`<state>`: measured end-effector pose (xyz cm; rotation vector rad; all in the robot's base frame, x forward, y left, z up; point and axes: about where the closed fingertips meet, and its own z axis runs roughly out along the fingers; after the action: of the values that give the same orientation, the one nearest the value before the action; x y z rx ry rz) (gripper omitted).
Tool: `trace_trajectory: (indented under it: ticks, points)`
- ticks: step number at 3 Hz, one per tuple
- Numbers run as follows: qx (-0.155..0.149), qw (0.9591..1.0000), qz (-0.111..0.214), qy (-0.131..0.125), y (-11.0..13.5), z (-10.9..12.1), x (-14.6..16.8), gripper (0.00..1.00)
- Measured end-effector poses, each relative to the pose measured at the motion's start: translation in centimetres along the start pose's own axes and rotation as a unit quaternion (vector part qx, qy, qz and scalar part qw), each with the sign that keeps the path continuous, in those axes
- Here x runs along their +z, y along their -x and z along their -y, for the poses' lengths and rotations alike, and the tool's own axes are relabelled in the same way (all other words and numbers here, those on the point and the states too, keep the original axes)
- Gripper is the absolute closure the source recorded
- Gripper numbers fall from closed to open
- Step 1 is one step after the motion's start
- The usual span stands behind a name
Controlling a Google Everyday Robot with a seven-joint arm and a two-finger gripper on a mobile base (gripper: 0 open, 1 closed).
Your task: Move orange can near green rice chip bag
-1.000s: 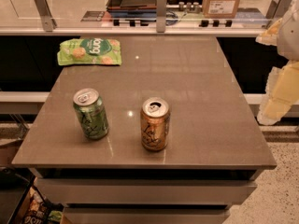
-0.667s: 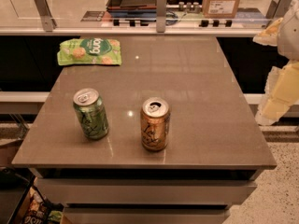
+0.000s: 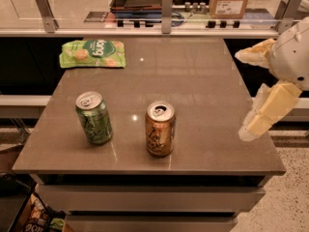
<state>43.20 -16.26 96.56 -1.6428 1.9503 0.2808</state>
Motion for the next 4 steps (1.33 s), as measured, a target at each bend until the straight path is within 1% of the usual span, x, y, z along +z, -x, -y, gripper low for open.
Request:
trace_trajectory:
  ticks: [1,2,3,4]
  points:
    - [0.013,0.9951,0.095,0.025,2.0,-1.7,2.7,0.00]
    - [0.036,0.9833,0.173,0.042,4.0,-3.2,4.9,0.00]
    - [0.054,0.9658,0.249,0.048,5.9,-4.0,7.1,0.00]
    - [0.070,0.9462,0.314,0.037,7.2,-4.3,8.8,0.00]
